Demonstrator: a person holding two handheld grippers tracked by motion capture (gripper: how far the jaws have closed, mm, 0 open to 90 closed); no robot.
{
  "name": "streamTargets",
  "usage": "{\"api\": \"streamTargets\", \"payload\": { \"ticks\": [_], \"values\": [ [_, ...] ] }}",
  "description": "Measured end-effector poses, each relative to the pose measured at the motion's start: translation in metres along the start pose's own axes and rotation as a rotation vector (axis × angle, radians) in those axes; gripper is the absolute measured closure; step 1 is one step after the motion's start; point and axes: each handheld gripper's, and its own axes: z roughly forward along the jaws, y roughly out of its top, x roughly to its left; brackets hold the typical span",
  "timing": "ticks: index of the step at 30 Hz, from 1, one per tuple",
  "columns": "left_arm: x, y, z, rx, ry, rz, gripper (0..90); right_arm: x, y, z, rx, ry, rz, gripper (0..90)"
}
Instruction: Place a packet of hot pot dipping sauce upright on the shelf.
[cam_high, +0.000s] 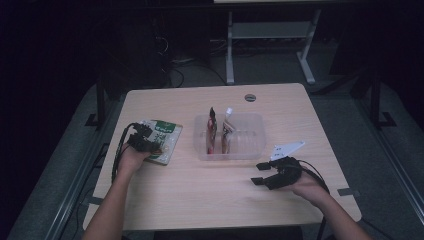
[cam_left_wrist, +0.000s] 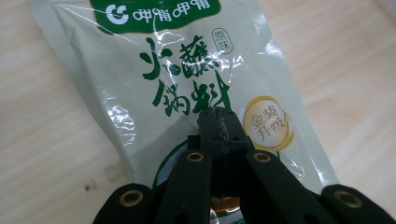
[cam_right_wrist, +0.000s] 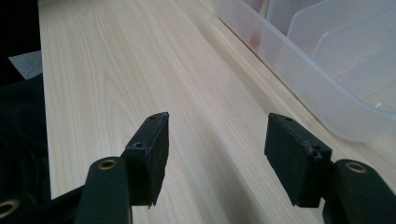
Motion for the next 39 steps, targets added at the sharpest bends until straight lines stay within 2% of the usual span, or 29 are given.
{"api": "streamTargets", "payload": {
  "ticks": [2, 5, 11, 18, 22, 24, 26, 29, 31, 34, 37, 39],
  "values": [
    [-0.001, -0.003, -0.002, 0.01, -0.023, 0.004, 90.0, 0.0, 0.0, 0.0, 0.0, 0.0, -0.001, 39.3],
    [-0.006, -0.009, -0.007, 0.037, -0.044, 0.034, 90.0, 0.0, 0.0, 0.0, 0.0, -0.001, -0.001, 39.3],
    [-0.019, -0.029, -0.019, 0.048, -0.094, 0.061, 90.0, 0.0, 0.0, -0.001, -0.001, -0.005, 0.0, 39.3],
    [-0.039, -0.056, -0.034, 0.053, -0.122, 0.088, 90.0, 0.001, 0.0, -0.002, -0.003, -0.01, 0.005, 39.3],
    [-0.05, -0.07, -0.043, 0.061, -0.134, 0.117, 90.0, 0.001, 0.0, -0.002, -0.004, -0.009, 0.003, 39.3],
    [-0.052, -0.073, -0.046, 0.05, -0.146, 0.111, 90.0, 0.001, 0.0, -0.002, -0.004, -0.011, 0.006, 39.4],
    [-0.051, -0.071, -0.05, 0.016, -0.17, 0.087, 90.0, 0.001, 0.001, -0.002, -0.006, -0.013, 0.003, 39.4],
    [-0.042, -0.063, -0.061, -0.056, -0.126, 0.065, 90.0, 0.001, 0.002, -0.003, -0.01, -0.012, 0.007, 39.4],
    [-0.034, -0.058, -0.067, -0.095, -0.083, 0.026, 90.0, 0.001, 0.001, -0.003, -0.011, -0.012, 0.008, 39.4],
    [-0.019, -0.053, -0.069, -0.104, -0.005, -0.021, 90.0, 0.0, 0.001, -0.003, -0.009, -0.011, 0.01, 39.7],
    [-0.005, -0.052, -0.064, -0.09, 0.071, -0.051, 90.0, 0.0, 0.001, -0.003, -0.011, -0.013, 0.011, 39.7],
    [0.002, -0.054, -0.059, -0.078, 0.1, -0.076, 90.0, 0.0, 0.001, -0.003, -0.013, -0.013, 0.009, 39.7]
  ]
}}
